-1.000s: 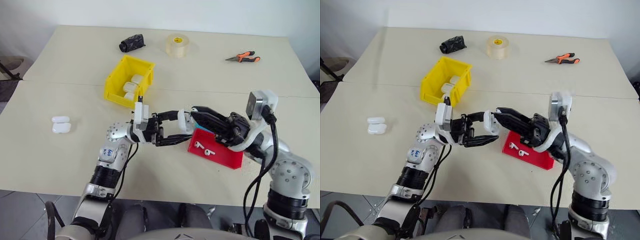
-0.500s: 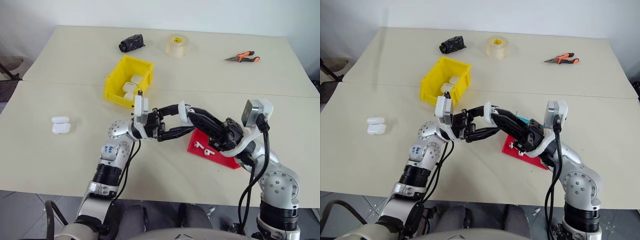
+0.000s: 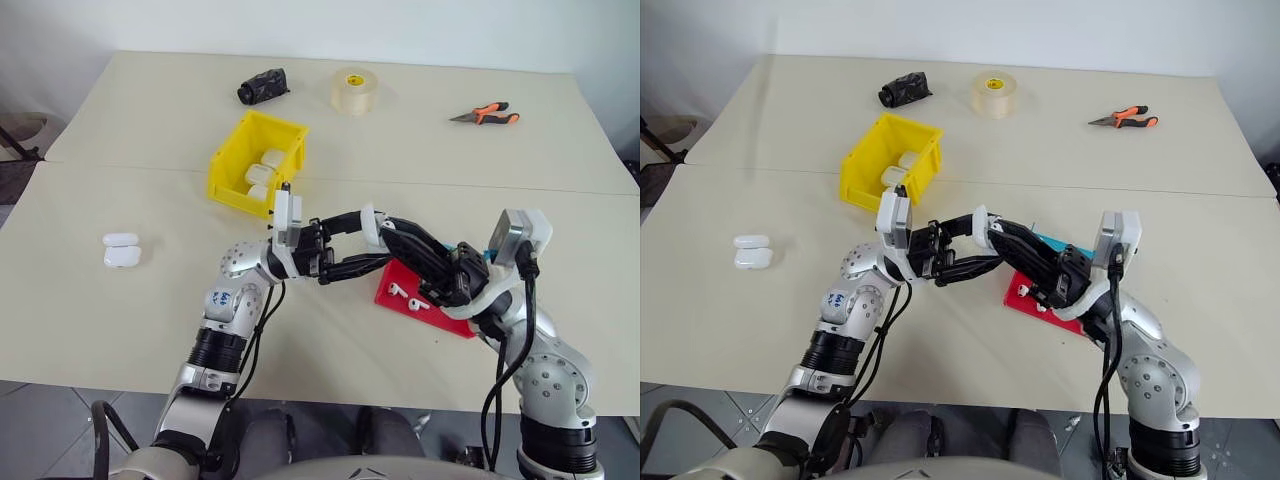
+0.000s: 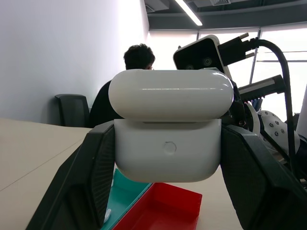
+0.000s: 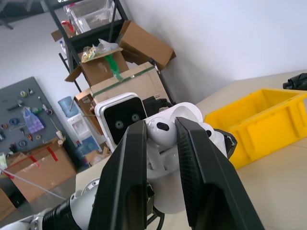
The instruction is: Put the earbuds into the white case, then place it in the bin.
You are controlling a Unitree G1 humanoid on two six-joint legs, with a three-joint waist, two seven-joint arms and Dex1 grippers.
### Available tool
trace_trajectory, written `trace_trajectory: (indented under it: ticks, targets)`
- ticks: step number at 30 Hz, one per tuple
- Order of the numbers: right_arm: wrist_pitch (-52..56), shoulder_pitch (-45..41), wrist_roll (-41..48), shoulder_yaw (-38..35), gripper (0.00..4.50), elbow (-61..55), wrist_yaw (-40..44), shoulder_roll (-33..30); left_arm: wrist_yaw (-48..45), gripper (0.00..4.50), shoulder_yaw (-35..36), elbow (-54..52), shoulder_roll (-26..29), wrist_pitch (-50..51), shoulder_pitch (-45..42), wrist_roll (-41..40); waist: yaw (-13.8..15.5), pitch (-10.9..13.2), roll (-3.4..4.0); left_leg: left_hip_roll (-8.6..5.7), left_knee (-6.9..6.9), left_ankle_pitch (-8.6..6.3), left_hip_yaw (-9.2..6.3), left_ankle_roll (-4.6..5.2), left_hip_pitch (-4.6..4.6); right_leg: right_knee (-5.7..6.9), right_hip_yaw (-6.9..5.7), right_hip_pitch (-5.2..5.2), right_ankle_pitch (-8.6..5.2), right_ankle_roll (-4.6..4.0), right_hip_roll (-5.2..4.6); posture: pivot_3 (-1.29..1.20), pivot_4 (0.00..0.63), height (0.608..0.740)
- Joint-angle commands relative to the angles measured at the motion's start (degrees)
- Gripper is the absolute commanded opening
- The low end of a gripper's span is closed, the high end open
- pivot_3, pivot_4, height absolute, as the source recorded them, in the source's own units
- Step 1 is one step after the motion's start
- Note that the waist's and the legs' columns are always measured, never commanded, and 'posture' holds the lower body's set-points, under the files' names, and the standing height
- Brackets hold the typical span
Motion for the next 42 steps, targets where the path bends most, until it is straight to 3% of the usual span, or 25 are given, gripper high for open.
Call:
trace_trajectory:
  ticks: [1, 2, 3, 12, 13, 18, 21, 27, 32, 37, 42]
  targets:
    - [2.9, 1.0, 2.1, 0.0, 0.52, 0.7, 0.1, -2.4, 0.8, 2.81, 2.1, -2.8, -0.5, -1.2, -1.7, -2.3, 0.0, 0.0, 0.00, 0.00, 0.00, 0.00, 0.00, 0.00, 0.00, 0.00, 0.00, 0.00, 0.00, 0.00, 0.00, 0.00, 0.150, 0.740]
    - [2.8, 0.6, 2.3, 0.0, 0.52, 0.9, 0.1, -2.6, 0.5, 2.81, 2.0, -2.8, -0.4, -1.4, -1.6, -2.2, 0.0, 0.0, 0.00, 0.00, 0.00, 0.00, -0.01, 0.00, 0.00, 0.00, 0.00, 0.00, 0.00, 0.00, 0.00, 0.00, 0.150, 0.740]
    - [2.7, 0.3, 2.6, 0.0, 1.25, 1.1, 0.2, -2.7, 0.4, 2.81, 2.0, -2.8, -0.4, -1.5, -1.6, -2.1, 0.0, 0.0, 0.00, 0.00, 0.00, 0.00, 0.00, 0.00, 0.00, 0.00, 0.00, 0.00, 0.00, 0.00, 0.00, 0.00, 0.150, 0.740]
    - [2.5, -1.5, 2.4, -1.4, 4.22, 2.0, 1.9, -5.3, -0.2, 2.81, 2.2, -3.4, 0.0, -1.3, -0.7, -1.6, 0.1, 0.0, 0.00, 0.00, 0.00, 0.00, 0.00, 0.00, -0.01, -0.01, 0.00, 0.00, 0.00, 0.00, 0.00, 0.00, 0.150, 0.740]
    - [1.9, -1.2, 1.3, -2.3, 4.45, 2.7, 2.9, -6.6, -0.5, 2.81, 2.3, -3.7, 0.8, -1.3, -0.2, -1.4, 0.1, 0.0, 0.00, 0.00, 0.00, 0.00, 0.00, 0.00, -0.01, -0.01, 0.00, 0.00, 0.00, 0.00, 0.00, 0.00, 0.150, 0.740]
    - [-1.9, 1.0, -6.2, -4.1, 4.45, 7.1, 9.5, -14.3, -0.7, 2.81, 0.9, -4.4, 6.5, -3.0, 1.6, 3.6, 0.1, 0.0, 0.00, 0.01, -0.01, 0.00, 0.01, 0.00, 0.01, -0.02, 0.01, 0.00, 0.00, 0.00, 0.00, 0.00, 0.150, 0.740]
    - [-4.5, 1.2, -11.3, -3.7, 3.84, 10.0, 15.8, -20.4, -1.1, 2.81, -2.4, -3.9, 12.6, -7.0, 1.3, 12.0, 0.1, 0.0, -0.01, 0.01, -0.02, 0.00, 0.05, 0.00, 0.01, -0.04, 0.02, 0.00, 0.00, 0.00, 0.00, 0.00, 0.150, 0.740]
    - [-7.0, -5.2, -19.7, 4.4, 1.76, 7.6, 20.4, -25.0, -2.1, 2.81, -8.8, -4.6, 17.6, -7.5, -1.6, 19.3, 0.1, 0.0, 0.00, 0.02, -0.01, 0.00, 0.10, 0.00, 0.01, -0.07, 0.03, -0.01, 0.00, 0.00, 0.01, 0.00, 0.150, 0.740]
    - [-3.2, -12.0, -19.6, 9.5, 0.02, 4.6, 16.1, -21.3, -0.6, 2.81, -11.9, -5.5, 17.0, -3.7, -2.8, 21.2, 0.1, 0.0, -0.01, 0.03, -0.03, 0.00, 0.07, 0.00, -0.01, -0.07, 0.00, -0.02, 0.00, 0.00, 0.01, 0.00, 0.150, 0.740]
    - [3.1, -17.0, -18.2, 12.6, 0.02, 2.7, 12.0, -18.4, 0.4, 2.81, -13.3, -6.5, 16.8, -1.3, -3.0, 22.2, 0.1, 0.0, -0.01, 0.03, -0.01, 0.00, 0.03, 0.00, -0.03, -0.04, -0.03, -0.02, 0.00, 0.00, 0.00, 0.00, 0.150, 0.740]
    - [6.4, -16.2, -19.2, 14.5, 0.02, 2.0, 11.0, -18.8, 1.0, 2.81, -12.9, -7.1, 16.0, -1.6, -2.9, 21.2, 0.1, 0.0, -0.01, 0.03, 0.00, 0.00, 0.00, 0.00, -0.04, -0.03, -0.04, -0.02, 0.00, 0.00, 0.00, 0.00, 0.150, 0.740]
